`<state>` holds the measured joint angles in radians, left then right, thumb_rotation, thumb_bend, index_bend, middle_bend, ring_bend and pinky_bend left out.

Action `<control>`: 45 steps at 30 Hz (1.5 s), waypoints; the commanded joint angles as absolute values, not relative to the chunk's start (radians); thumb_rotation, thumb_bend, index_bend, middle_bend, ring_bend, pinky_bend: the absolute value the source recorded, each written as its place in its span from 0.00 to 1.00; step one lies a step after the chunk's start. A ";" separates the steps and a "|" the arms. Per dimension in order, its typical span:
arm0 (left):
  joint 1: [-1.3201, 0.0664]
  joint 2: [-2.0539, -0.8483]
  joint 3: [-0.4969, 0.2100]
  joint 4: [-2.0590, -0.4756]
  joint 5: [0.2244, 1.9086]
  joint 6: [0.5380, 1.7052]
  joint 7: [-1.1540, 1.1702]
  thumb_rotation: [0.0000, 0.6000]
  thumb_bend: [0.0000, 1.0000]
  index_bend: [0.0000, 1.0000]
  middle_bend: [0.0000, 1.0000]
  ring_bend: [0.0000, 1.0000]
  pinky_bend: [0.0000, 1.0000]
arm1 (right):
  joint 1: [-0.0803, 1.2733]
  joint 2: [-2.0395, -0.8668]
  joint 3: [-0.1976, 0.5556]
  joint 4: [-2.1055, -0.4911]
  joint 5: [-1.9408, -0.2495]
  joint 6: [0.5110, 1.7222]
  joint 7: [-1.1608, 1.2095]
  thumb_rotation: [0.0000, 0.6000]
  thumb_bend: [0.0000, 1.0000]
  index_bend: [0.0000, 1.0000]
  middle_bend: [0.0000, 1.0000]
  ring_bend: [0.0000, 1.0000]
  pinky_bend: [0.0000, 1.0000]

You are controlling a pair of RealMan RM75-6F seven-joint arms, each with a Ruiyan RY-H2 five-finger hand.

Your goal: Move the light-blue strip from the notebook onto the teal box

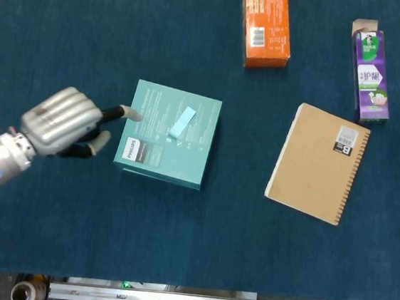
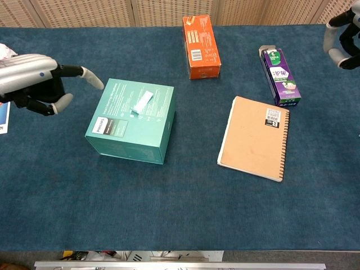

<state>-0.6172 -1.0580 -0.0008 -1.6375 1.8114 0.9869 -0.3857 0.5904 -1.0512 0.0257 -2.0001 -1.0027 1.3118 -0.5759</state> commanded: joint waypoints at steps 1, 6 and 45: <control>-0.666 -1.077 -0.014 -1.667 1.770 0.916 -0.352 1.00 0.76 0.23 1.00 1.00 1.00 | 0.584 -1.049 0.031 -1.996 -1.001 1.308 -0.573 1.00 0.43 0.55 0.87 1.00 1.00; -0.717 -1.110 -0.036 -1.686 1.704 0.839 -0.301 1.00 0.77 0.23 1.00 1.00 1.00 | 0.571 -1.040 0.040 -1.988 -1.004 1.296 -0.565 1.00 0.43 0.55 0.88 1.00 1.00; -0.806 -1.169 -0.024 -1.763 1.407 0.683 -0.010 1.00 0.77 0.22 1.00 1.00 1.00 | 0.495 -0.999 0.088 -1.976 -1.041 1.253 -0.507 1.00 0.43 0.55 0.88 1.00 1.00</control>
<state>-0.8059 -1.1693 -0.0246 -1.7628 1.4076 0.6827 -0.0103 0.4956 -0.9989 0.0882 -1.9758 -1.0410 1.2535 -0.5077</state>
